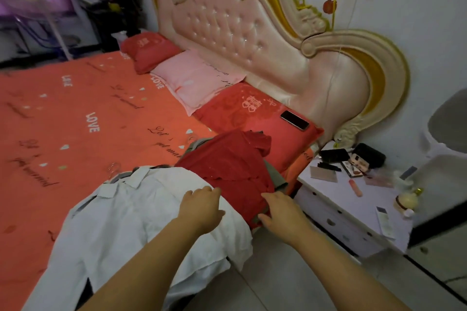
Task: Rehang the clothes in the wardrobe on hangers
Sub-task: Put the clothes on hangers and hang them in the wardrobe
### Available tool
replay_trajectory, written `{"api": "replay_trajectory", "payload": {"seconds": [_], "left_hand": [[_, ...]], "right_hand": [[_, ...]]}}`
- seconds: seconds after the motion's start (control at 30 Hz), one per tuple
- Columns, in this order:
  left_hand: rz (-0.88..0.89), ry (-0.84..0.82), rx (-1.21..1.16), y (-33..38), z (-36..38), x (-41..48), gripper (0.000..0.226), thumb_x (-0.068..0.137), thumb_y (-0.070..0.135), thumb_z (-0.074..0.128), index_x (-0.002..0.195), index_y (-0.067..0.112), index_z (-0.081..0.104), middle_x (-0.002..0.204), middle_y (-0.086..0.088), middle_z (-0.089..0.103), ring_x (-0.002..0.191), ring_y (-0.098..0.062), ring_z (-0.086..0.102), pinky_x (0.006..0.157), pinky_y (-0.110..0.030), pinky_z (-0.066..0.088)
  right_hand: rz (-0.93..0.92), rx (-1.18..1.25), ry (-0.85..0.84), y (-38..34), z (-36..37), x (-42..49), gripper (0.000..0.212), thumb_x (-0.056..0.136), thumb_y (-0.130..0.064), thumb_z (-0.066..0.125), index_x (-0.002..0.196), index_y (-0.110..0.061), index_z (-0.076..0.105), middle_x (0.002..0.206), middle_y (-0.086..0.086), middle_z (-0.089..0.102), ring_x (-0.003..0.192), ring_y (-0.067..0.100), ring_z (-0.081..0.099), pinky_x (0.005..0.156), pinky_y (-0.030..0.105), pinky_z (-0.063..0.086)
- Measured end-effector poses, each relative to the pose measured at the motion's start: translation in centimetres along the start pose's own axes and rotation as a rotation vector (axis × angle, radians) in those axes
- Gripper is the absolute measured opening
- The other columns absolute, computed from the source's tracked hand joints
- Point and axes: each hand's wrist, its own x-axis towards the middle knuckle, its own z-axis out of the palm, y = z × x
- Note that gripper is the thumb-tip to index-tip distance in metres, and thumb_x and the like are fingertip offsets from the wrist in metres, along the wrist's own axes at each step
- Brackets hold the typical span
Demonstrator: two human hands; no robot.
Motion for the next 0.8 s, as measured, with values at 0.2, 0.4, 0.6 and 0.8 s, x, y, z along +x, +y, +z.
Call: {"api": "replay_trajectory", "payload": {"seconds": [0.2, 0.4, 0.6, 0.8], "left_hand": [[-0.090, -0.010, -0.038, -1.0, -0.6, 7.7, 0.049, 0.092, 0.043, 0.049, 0.134, 0.020, 0.040, 0.130, -0.004, 0.050, 0.117, -0.024, 0.049, 0.099, -0.037, 0.035], [-0.179, -0.004, -0.126, -4.3, -1.6, 16.3, 0.050, 0.091, 0.043, 0.050, 0.133, 0.020, 0.040, 0.128, -0.005, 0.050, 0.116, -0.027, 0.050, 0.096, -0.038, 0.036], [-0.245, 0.003, -0.178, -7.5, -2.3, 22.6, 0.050, 0.089, 0.041, 0.052, 0.133, 0.019, 0.041, 0.128, -0.006, 0.051, 0.118, -0.027, 0.048, 0.095, -0.038, 0.037], [-0.354, -0.013, -0.237, -11.0, -1.5, 27.7, 0.049, 0.090, 0.040, 0.051, 0.132, 0.018, 0.042, 0.129, -0.006, 0.051, 0.118, -0.026, 0.049, 0.094, -0.036, 0.038]], "right_hand": [[-0.085, -0.014, -0.053, 1.9, -1.2, 9.7, 0.056, 0.093, -0.038, 0.050, 0.143, -0.018, 0.034, 0.136, 0.007, 0.045, 0.123, 0.023, 0.043, 0.103, 0.034, 0.036], [-0.130, -0.094, -0.126, 1.9, -2.3, 20.1, 0.056, 0.094, -0.038, 0.048, 0.144, -0.018, 0.031, 0.139, 0.005, 0.040, 0.128, 0.022, 0.038, 0.105, 0.031, 0.033], [-0.205, -0.134, -0.174, 0.0, -2.8, 29.0, 0.055, 0.093, -0.037, 0.049, 0.143, -0.018, 0.033, 0.138, 0.006, 0.041, 0.128, 0.024, 0.039, 0.106, 0.034, 0.033], [-0.330, -0.180, -0.265, -2.2, -1.6, 38.0, 0.054, 0.092, -0.036, 0.052, 0.141, -0.018, 0.036, 0.136, 0.007, 0.043, 0.126, 0.025, 0.041, 0.105, 0.035, 0.034]]}}
